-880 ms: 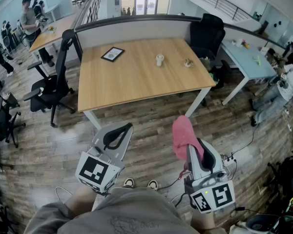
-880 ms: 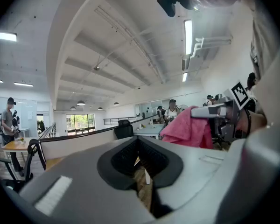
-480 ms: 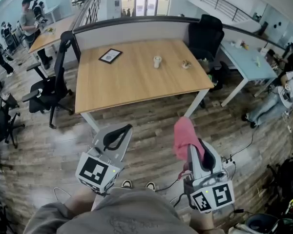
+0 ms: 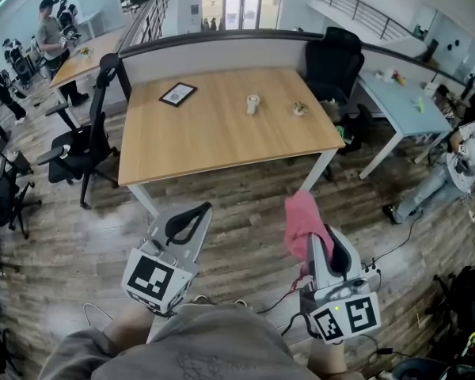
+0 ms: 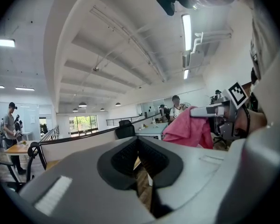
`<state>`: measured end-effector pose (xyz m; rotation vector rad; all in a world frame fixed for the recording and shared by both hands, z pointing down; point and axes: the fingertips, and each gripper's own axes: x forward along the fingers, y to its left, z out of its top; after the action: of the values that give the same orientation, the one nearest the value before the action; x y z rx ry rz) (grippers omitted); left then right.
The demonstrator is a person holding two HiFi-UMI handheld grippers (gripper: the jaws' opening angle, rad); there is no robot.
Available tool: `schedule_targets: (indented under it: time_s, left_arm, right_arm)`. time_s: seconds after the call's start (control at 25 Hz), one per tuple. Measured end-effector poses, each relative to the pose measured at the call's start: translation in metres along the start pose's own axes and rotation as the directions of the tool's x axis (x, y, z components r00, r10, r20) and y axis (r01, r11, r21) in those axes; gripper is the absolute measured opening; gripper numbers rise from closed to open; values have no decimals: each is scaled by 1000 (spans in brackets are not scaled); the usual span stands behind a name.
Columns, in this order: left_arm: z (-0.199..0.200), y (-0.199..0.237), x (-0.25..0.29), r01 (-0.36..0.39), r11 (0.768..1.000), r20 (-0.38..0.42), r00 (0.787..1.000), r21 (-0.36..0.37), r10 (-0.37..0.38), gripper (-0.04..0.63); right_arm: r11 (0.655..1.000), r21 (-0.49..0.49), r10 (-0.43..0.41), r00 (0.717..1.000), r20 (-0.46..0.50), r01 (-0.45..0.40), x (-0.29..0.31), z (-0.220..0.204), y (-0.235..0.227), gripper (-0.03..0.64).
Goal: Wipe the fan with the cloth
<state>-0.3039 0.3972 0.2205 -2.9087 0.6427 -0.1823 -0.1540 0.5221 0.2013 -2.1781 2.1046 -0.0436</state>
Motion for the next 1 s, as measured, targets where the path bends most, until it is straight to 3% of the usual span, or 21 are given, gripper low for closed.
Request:
schedule_targets:
  time_s: [0.36, 0.4, 0.48, 0.6, 1.0]
  left_arm:
    - [4, -12, 2, -106, 994, 25, 994, -15, 106, 3]
    - [4, -12, 1, -119, 992, 33, 992, -30, 120, 25]
    - [3, -13, 1, -141, 989, 33, 989, -43, 142, 231]
    - [0, -12, 3, -170, 985, 25, 985, -34, 171, 309]
    - [-10, 1, 41, -155, 987, 8, 988, -45, 155, 313]
  right_arm:
    - [999, -13, 33, 999, -25, -33, -17, -7, -28, 72]
    - [999, -11, 37, 999, -26, -37, -18, -9, -28, 72]
    - [999, -6, 44, 999, -30, -44, -20, -12, -29, 72]
    - [998, -3, 58, 998, -28, -58, -16, -15, -31, 72]
    - [998, 2, 69, 996, -55, -69, 12, -29, -50, 72]
